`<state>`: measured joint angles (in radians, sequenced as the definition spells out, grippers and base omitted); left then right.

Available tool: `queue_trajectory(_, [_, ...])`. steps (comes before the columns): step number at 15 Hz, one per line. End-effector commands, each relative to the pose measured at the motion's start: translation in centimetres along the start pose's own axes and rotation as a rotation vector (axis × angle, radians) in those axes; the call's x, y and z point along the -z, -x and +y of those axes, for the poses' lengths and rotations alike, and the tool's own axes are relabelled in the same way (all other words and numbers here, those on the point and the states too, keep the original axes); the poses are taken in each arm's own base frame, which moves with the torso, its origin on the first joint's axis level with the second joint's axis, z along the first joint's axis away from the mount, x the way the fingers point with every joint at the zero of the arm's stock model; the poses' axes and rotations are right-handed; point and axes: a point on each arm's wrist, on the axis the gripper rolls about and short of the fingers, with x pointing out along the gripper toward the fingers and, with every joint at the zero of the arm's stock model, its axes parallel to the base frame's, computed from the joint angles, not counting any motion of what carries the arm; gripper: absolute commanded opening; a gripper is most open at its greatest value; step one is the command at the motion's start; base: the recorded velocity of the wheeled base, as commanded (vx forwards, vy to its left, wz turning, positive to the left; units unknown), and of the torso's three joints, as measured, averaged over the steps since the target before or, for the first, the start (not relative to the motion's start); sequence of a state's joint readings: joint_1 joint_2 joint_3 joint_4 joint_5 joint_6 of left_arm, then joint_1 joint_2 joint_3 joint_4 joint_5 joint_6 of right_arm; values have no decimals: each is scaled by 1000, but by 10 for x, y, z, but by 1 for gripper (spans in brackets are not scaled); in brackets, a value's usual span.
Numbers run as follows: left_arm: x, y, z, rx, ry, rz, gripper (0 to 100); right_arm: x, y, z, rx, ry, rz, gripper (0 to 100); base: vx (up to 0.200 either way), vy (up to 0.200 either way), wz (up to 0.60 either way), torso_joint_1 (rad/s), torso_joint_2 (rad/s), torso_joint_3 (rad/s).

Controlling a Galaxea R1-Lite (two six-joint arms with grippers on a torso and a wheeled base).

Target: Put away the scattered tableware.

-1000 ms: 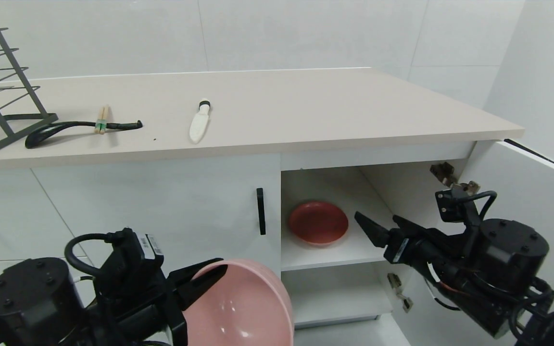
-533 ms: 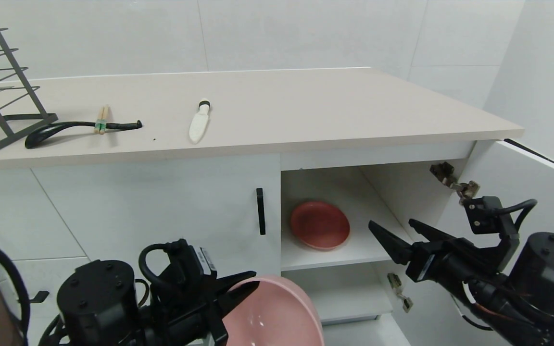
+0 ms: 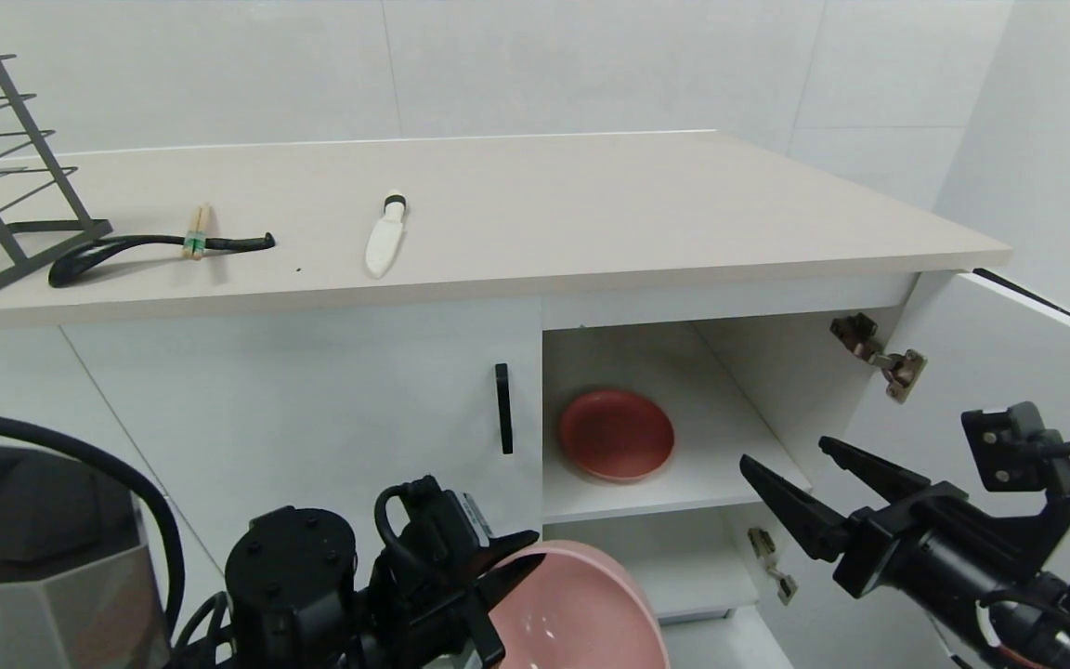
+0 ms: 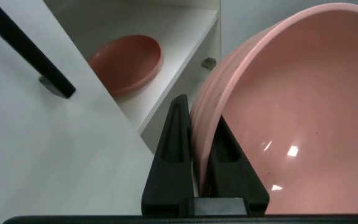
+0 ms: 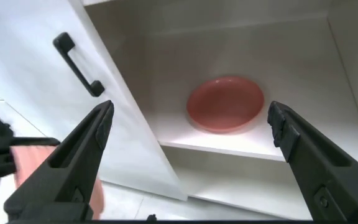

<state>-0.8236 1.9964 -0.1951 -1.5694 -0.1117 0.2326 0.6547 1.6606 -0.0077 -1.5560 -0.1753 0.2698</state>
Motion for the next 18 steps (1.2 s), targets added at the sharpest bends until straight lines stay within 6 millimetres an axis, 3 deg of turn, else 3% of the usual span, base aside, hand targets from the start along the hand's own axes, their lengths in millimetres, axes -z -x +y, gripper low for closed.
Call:
queue_trajectory(1, [7, -5, -2, 8, 3, 26, 0, -3, 3, 1, -7, 6, -16, 100, 0, 0, 0, 0, 0, 0])
queue_trajectory(4, [9, -13, -2, -4, 1, 29, 0, -1, 4, 6, -30, 14, -2, 100, 0, 0, 0, 0, 0, 0])
queue_trajectory(6, [5, -29, 0, -60, -4, 5, 0, 3, 4, 5, -2, 19, 30, 100, 0, 0, 0, 0, 0, 0])
queue_trajectory(12, [-8, -84, -22, -179, -19, -84, 0, 5, 7, 6, 17, 29, 53, 100, 0, 0, 0, 0, 0, 0])
queue_trajectory(18, [-17, -112, -24, -277, -21, -141, 0, 13, 12, 5, 37, 52, 143, 100, 0, 0, 0, 0, 0, 0])
